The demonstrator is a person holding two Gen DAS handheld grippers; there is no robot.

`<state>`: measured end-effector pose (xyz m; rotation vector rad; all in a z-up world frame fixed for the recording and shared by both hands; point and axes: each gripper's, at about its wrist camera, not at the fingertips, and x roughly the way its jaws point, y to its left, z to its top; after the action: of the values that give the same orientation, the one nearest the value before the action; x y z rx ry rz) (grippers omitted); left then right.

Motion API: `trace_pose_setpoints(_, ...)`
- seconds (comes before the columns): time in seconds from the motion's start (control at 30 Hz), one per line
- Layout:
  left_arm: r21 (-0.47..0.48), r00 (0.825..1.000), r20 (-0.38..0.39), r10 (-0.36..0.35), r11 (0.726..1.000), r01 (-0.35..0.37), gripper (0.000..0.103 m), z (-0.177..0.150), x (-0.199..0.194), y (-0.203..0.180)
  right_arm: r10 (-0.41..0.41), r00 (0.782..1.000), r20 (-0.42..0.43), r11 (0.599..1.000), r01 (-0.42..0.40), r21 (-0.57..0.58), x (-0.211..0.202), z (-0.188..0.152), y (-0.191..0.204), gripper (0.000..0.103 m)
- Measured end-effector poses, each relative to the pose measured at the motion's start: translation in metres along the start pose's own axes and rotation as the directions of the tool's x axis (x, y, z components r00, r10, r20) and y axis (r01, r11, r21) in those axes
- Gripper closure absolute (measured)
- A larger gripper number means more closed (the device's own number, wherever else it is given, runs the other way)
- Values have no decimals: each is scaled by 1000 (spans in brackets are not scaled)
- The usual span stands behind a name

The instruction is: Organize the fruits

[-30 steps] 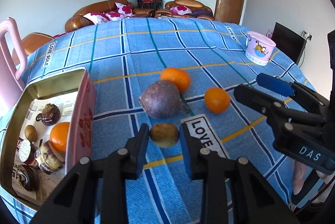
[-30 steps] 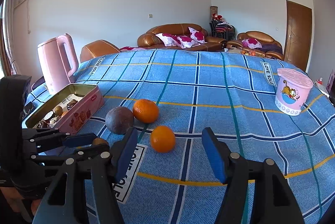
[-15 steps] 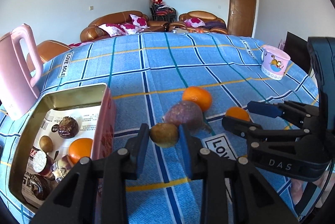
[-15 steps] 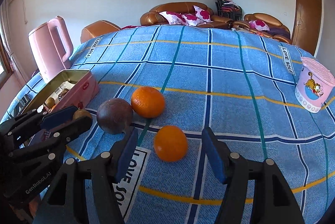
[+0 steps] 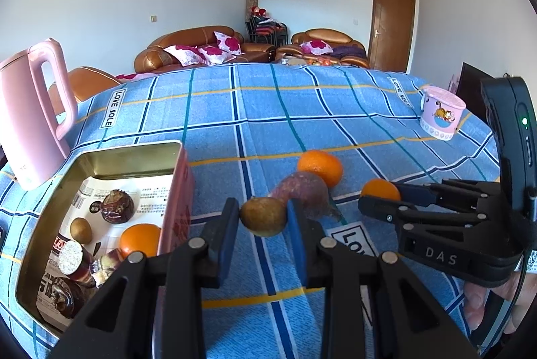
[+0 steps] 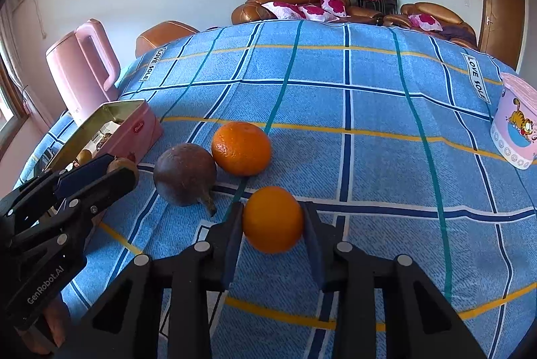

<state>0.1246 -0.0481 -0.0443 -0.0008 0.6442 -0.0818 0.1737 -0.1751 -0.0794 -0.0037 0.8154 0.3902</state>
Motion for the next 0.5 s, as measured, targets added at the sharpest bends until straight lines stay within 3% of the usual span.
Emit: trace_pose_setpoints(0.5,-10,999,32,-5,1000,6,72,-1,-6,2,47,995,92,999,-45,-26,-16,0,3,66)
